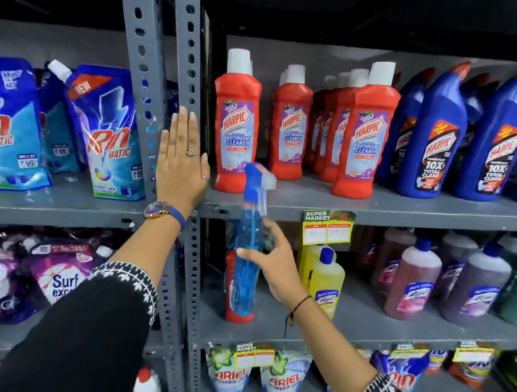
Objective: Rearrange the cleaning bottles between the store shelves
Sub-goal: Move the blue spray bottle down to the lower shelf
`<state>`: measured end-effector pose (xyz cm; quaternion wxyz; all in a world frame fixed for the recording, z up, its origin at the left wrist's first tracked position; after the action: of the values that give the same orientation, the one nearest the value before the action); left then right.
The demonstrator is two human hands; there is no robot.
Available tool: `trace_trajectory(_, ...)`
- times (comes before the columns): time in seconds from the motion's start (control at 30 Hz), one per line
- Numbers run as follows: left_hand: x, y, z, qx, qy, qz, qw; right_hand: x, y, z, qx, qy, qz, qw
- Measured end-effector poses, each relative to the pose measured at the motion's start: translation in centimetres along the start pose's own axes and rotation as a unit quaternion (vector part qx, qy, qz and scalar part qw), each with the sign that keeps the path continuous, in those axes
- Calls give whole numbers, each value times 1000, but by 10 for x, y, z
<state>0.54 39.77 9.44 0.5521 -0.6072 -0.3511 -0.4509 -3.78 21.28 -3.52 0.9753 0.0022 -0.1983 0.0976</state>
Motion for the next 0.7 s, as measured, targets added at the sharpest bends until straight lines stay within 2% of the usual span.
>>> trace_trajectory(0.13,-2,2,1,5,5,-10,1000,-13,-13,-56,-44,66,26,997)
trace_trajectory(0.37,-2,4,2,1,8,-28,1000,-24,-45,-125,-131,118,6,984)
trace_trajectory(0.6,-3,4,3,-1,7,-37,999,-9,-68,-152,-211,123,-139,960)
trace_trajectory(0.7,-2,4,2,0,9,-42,999,1,-70,-159,-284,138,-186,930)
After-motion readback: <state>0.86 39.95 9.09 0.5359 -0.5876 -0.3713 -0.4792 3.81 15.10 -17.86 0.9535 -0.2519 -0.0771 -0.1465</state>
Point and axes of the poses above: each hand's wrist, its own x-axis towards the middle knuckle, its own y-axis out of the palm, z = x × y, the point moved 3 cm from there along x, towards the middle knuckle, and after that the axes turned 5 degrees about z, right-handed, at the moved point
